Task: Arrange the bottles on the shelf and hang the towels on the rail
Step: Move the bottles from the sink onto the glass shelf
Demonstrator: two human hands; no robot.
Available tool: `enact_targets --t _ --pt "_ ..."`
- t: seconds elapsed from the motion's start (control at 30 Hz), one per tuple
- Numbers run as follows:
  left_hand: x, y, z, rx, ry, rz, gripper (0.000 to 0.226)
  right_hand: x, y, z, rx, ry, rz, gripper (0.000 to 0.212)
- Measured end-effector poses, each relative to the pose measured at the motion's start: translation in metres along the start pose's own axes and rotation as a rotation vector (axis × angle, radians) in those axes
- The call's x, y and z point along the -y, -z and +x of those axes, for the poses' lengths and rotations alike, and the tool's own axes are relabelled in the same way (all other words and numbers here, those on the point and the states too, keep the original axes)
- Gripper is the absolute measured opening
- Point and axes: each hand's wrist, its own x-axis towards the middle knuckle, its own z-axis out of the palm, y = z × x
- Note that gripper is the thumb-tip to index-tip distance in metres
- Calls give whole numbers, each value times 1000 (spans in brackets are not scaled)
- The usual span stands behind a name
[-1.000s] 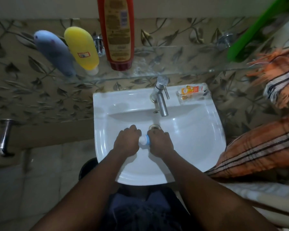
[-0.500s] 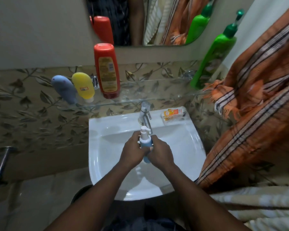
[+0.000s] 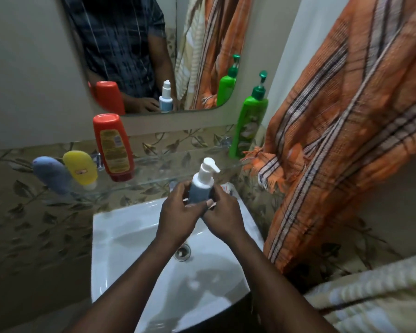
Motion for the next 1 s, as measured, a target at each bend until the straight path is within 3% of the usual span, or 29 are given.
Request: enact_targets --t 0.2,0.3,0.57,1.0 --pt "-50 -5 42 -78 -163 55 38 23 29 44 -197 119 70 51" --pt "-64 -9 69 -100 -241 110 46 29 36 63 -263 91 100 57" --pt "-48 -26 107 -106 -123 215 42 15 22 94 -150 -3 1 48" --pt "-32 -41 133 -82 -96 344 49 -9 12 118 -157 -40 51 61"
